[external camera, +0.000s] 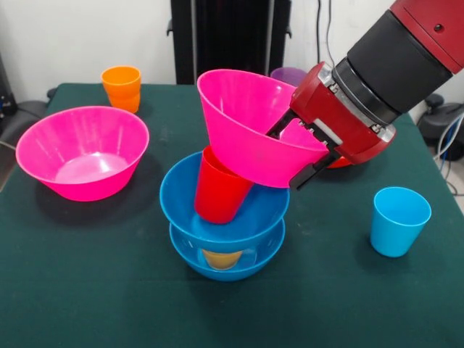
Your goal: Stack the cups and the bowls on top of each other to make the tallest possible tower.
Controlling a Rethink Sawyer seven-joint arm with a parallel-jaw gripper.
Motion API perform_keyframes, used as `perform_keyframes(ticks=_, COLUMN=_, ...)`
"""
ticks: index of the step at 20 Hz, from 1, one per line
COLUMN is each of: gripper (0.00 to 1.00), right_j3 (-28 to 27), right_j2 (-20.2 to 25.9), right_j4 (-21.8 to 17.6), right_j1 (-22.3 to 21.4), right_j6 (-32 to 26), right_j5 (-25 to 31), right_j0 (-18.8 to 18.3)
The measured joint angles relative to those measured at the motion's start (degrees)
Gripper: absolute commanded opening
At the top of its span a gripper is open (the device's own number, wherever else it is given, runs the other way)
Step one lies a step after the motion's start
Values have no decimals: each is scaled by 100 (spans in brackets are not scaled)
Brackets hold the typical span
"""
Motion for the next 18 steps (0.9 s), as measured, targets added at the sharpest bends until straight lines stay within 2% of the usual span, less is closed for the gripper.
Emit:
perform_keyframes(ticks=8, gripper=100, right_j3=0, right_j2=0, right_j4=8, right_j1=-1, right_j6=0, right_j5=0, right_j0=0)
perform_keyframes(ticks=9, gripper=0, right_j3=0, right_j2=0, right_j4=9, right_j1=-1, right_j6=0, right_j5=0, right_j0=0)
perform_keyframes(ticks=18, gripper=0, right_j3=0, right_j2=-1, right_j4=24, right_j1=3, right_j6=1, right_j5=1, right_j0=-1)
